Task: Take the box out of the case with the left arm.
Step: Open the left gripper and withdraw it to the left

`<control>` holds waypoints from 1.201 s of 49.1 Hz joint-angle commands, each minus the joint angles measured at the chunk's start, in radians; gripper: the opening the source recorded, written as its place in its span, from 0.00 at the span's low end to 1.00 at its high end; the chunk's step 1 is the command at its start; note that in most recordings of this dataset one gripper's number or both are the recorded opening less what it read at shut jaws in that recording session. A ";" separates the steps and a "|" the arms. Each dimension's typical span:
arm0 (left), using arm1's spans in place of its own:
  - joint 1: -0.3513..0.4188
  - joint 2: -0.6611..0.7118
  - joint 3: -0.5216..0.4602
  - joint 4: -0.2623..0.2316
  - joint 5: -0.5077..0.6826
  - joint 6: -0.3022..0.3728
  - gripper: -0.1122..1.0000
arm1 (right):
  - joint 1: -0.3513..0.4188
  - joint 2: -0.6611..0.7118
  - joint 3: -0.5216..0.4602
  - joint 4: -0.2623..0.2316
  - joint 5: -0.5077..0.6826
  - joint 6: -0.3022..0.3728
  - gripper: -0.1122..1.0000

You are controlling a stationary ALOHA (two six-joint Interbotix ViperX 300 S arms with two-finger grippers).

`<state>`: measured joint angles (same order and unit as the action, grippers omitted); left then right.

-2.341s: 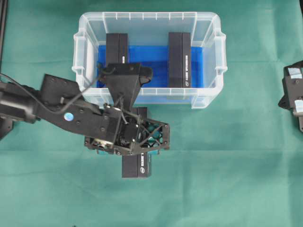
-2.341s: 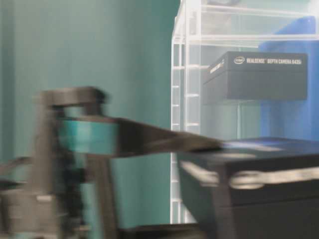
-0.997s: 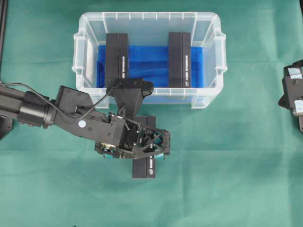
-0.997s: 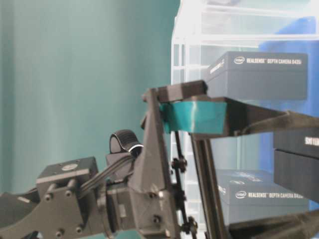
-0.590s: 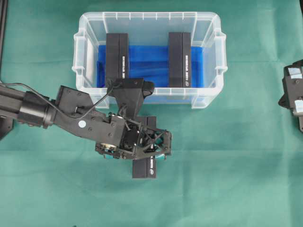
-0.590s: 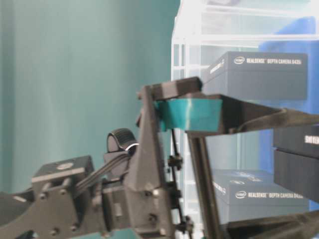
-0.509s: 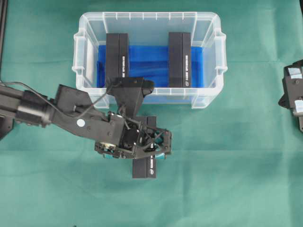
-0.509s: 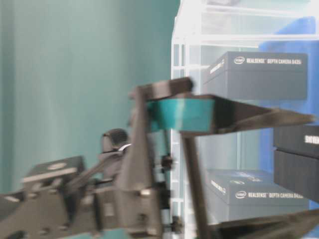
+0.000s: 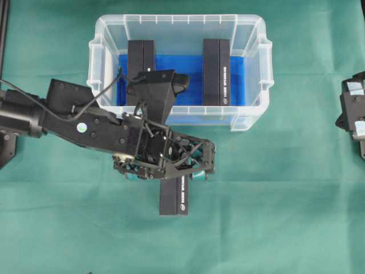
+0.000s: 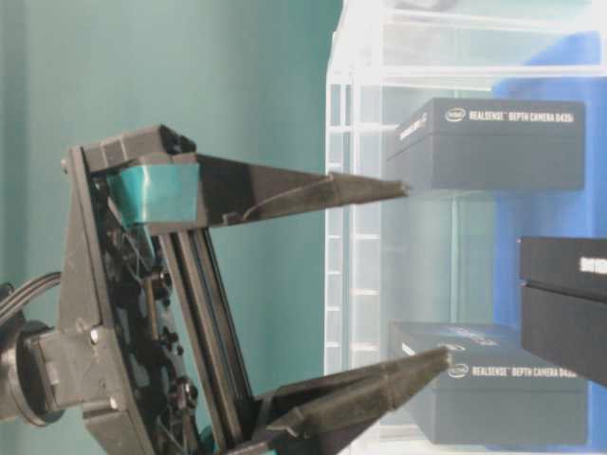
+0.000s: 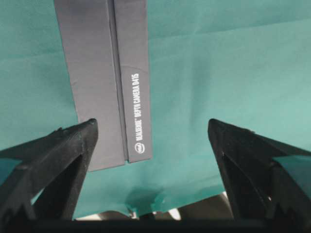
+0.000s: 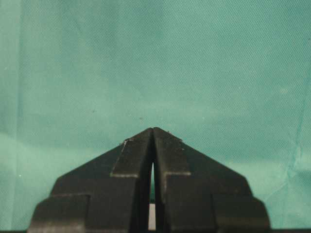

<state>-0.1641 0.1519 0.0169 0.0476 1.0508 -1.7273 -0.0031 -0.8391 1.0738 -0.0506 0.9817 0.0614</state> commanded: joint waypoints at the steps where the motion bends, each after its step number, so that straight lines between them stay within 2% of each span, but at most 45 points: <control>1: 0.003 -0.035 -0.026 0.003 0.008 0.002 0.96 | -0.002 0.003 -0.028 -0.002 -0.002 -0.002 0.09; 22: -0.023 -0.112 0.018 0.002 0.043 0.000 0.96 | -0.002 0.003 -0.028 -0.002 -0.002 -0.002 0.09; 37: -0.077 -0.288 0.181 0.002 0.155 -0.015 0.96 | -0.002 0.003 -0.028 -0.002 -0.002 -0.002 0.09; 59: -0.146 -0.494 0.383 0.003 0.156 -0.084 0.96 | -0.002 0.003 -0.028 -0.002 0.012 0.002 0.09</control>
<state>-0.2976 -0.3083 0.4004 0.0476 1.2072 -1.8132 -0.0031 -0.8391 1.0723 -0.0506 0.9894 0.0614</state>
